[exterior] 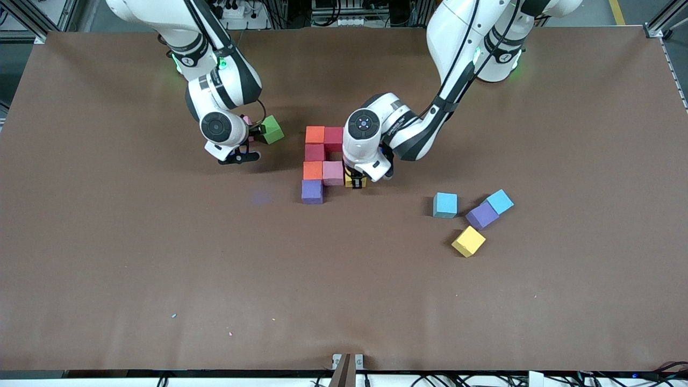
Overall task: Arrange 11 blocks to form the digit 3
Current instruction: 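Place the yellow cube with the left gripper while the right gripper grasps pink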
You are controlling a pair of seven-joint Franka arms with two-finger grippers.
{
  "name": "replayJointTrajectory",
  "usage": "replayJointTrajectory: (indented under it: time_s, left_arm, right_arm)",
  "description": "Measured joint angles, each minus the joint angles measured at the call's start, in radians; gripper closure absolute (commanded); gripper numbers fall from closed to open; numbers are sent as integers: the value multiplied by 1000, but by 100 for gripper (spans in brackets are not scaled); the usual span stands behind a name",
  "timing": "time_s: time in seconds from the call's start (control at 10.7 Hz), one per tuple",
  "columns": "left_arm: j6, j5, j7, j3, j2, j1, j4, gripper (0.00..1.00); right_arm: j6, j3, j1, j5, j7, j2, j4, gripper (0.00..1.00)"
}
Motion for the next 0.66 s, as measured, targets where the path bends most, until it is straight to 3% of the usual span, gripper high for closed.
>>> replayJointTrajectory:
  time_s: [0.28, 0.37, 0.56, 0.66]
  left_arm:
    - [2, 0, -1, 0, 3, -9, 0, 100]
    - [2, 0, -4, 0, 3, -11, 0, 80]
    - [2, 0, -6, 0, 6, -14, 0, 0]
    - [2, 0, -6, 0, 7, -13, 0, 0]
  right_arm:
    - [1, 0, 6, -16, -3, -1, -9, 0]
    - [2, 0, 13, -40, -3, -1, -9, 0]
    - [3, 0, 21, -86, -3, -1, -10, 0]
    - [4, 1, 21, -97, -3, -1, -10, 0]
